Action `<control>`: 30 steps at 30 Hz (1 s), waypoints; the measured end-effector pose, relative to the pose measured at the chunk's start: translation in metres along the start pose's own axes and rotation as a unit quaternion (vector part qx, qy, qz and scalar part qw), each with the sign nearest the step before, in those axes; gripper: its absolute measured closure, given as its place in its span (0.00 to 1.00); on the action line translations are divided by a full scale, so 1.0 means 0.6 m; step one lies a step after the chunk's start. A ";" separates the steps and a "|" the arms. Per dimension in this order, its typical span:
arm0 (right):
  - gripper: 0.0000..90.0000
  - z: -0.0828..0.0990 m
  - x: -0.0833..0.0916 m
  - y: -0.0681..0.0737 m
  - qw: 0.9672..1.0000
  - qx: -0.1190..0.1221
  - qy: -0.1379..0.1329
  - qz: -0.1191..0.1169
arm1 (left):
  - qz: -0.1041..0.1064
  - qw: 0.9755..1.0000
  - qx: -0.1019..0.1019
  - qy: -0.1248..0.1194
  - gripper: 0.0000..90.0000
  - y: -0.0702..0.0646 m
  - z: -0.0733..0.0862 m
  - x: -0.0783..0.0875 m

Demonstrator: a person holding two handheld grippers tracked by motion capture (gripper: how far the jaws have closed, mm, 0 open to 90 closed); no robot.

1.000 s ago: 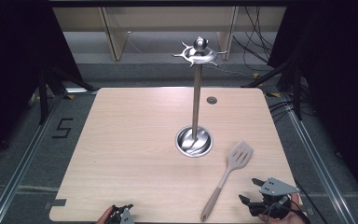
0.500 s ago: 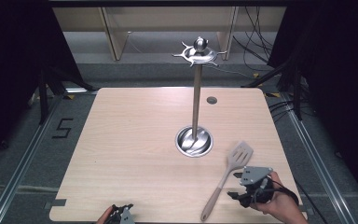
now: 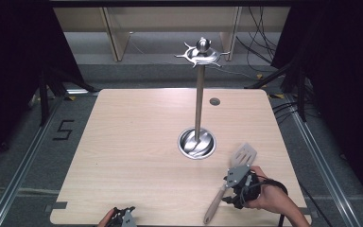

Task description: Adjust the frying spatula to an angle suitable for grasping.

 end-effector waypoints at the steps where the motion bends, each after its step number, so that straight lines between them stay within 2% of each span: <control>1: 0.35 -0.001 -0.002 -0.001 1.000 0.001 0.004 0.002 | 0.003 1.000 -0.001 0.002 0.17 0.000 0.001 0.000; 2: 0.35 -0.004 -0.005 -0.003 1.000 0.009 0.003 -0.002 | 0.007 1.000 0.000 0.002 0.17 -0.001 0.001 0.000; 3: 0.35 -0.004 -0.006 0.000 1.000 0.001 0.009 -0.004 | 0.002 1.000 0.000 0.001 0.17 0.000 0.001 -0.001; 4: 0.35 -0.006 -0.010 -0.001 1.000 0.017 0.009 -0.013 | 0.002 1.000 0.000 0.002 0.17 0.001 0.002 -0.001; 5: 0.35 -0.005 -0.012 0.005 0.999 0.023 0.017 -0.037 | 0.002 1.000 0.000 0.002 0.17 0.001 0.002 -0.001; 6: 0.34 -0.002 -0.013 0.010 0.998 0.018 0.028 -0.046 | 0.003 1.000 0.000 0.003 0.17 0.001 0.002 0.000; 7: 0.34 0.007 -0.010 0.020 0.997 -0.032 0.059 -0.042 | 0.000 1.000 -0.002 0.001 0.17 0.002 0.001 0.002; 8: 0.34 0.007 -0.010 0.020 0.997 -0.032 0.059 -0.042 | 0.008 1.000 -0.001 0.002 0.17 0.000 0.001 0.001; 9: 0.34 -0.003 -0.019 0.004 0.998 0.041 0.030 -0.047 | 0.003 1.000 -0.001 0.001 0.17 0.001 0.001 0.002; 10: 0.33 0.000 -0.020 0.006 0.997 0.032 0.037 -0.051 | 0.000 1.000 -0.002 0.001 0.17 0.002 0.001 0.002; 11: 0.33 -0.002 -0.023 0.002 0.997 0.045 0.033 -0.053 | 0.000 1.000 -0.001 0.001 0.17 0.002 0.002 0.001; 12: 0.32 -0.001 -0.025 0.002 0.997 0.040 0.037 -0.051 | 0.005 1.000 -0.001 0.002 0.17 0.000 0.002 0.001; 13: 0.32 -0.001 -0.026 0.003 0.997 0.048 0.038 -0.056 | 0.002 1.000 -0.001 0.002 0.17 0.000 0.002 -0.001; 14: 0.32 -0.002 -0.027 0.007 0.996 0.048 0.036 -0.070 | 0.003 1.000 -0.001 0.002 0.17 0.000 0.002 -0.001; 15: 0.31 -0.002 -0.028 0.006 0.996 0.046 0.035 -0.066 | 0.003 1.000 0.000 0.003 0.17 0.000 0.002 -0.001; 19: 0.30 0.002 -0.040 0.000 0.993 0.075 0.045 -0.072 | 0.008 1.000 0.000 0.001 0.17 -0.001 0.001 0.001; 20: 0.30 0.004 -0.040 0.002 0.994 0.067 0.051 -0.074 | 0.002 1.000 -0.002 0.002 0.17 0.001 0.002 0.002; 21: 0.30 0.003 -0.043 -0.001 0.993 0.079 0.048 -0.075 | 0.000 1.000 -0.002 0.002 0.17 0.002 0.002 0.002; 24: 0.30 0.006 -0.044 0.001 0.993 0.067 0.060 -0.074 | 0.004 1.000 -0.003 0.003 0.17 0.000 0.003 0.001; 25: 0.30 0.003 -0.047 -0.001 0.993 0.078 0.055 -0.076 | 0.001 1.000 -0.003 0.004 0.17 0.000 0.003 -0.001; 26: 0.30 0.006 -0.044 0.001 0.993 0.059 0.061 -0.077 | 0.002 1.000 -0.004 0.005 0.17 0.000 0.003 0.000; 27: 0.31 0.004 -0.046 0.000 0.993 0.067 0.055 -0.080 | 0.008 1.000 -0.005 0.004 0.17 -0.002 0.002 0.001; 29: 0.37 0.001 -0.046 -0.003 0.994 0.051 0.045 -0.082 | 0.001 1.000 -0.006 0.002 0.17 0.000 0.001 0.002; 30: 0.40 0.000 -0.047 -0.011 0.996 0.047 0.042 -0.067 | 0.007 1.000 -0.004 0.003 0.17 -0.002 0.002 0.001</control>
Point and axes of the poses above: each handheld gripper's, and its own axes: x roughly backward along the jaws, z roughly out of its underside, y roughly to its left, the point moved 10 cm from there along -x, roughly forward along the jaws, and after that the axes turned 2 degrees about x, right-handed, at the moved point
